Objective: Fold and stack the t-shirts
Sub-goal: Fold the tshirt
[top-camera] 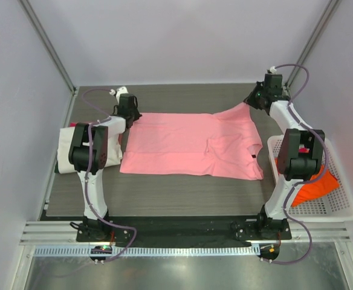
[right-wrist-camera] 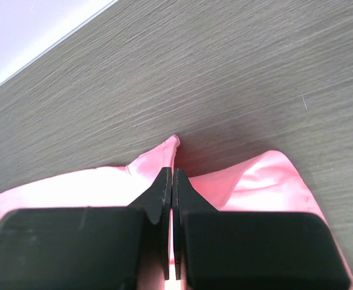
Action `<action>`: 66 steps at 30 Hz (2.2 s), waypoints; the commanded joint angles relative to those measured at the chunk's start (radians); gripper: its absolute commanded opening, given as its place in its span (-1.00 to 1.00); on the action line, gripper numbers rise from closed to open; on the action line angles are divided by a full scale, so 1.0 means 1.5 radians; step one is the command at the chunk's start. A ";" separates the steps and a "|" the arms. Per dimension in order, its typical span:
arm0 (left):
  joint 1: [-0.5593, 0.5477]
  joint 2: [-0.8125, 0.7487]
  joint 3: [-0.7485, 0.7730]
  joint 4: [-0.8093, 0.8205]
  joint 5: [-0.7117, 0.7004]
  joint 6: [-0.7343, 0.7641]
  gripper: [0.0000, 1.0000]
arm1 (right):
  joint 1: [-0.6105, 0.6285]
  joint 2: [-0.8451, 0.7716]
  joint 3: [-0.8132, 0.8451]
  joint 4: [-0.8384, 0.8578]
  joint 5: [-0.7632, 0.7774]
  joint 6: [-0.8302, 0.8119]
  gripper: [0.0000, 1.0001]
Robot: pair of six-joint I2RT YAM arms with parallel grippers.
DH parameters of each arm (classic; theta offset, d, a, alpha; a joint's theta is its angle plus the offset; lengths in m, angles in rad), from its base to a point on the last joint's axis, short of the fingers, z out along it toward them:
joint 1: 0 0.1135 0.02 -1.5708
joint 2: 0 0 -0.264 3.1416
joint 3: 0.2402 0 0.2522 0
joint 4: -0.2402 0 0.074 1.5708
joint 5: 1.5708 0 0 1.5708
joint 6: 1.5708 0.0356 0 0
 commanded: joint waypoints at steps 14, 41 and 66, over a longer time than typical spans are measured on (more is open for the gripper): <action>-0.007 -0.097 -0.109 0.234 0.000 0.031 -1.00 | 0.002 -0.149 -0.050 0.019 -0.004 -0.025 -0.98; -0.006 -0.213 -0.343 0.478 0.090 0.039 -1.00 | 0.002 -0.335 -0.183 -0.080 0.020 -0.056 -0.98; 0.001 -0.297 -0.453 0.464 0.075 -0.006 -1.00 | 0.002 -0.493 -0.393 -0.086 0.010 -0.024 -0.98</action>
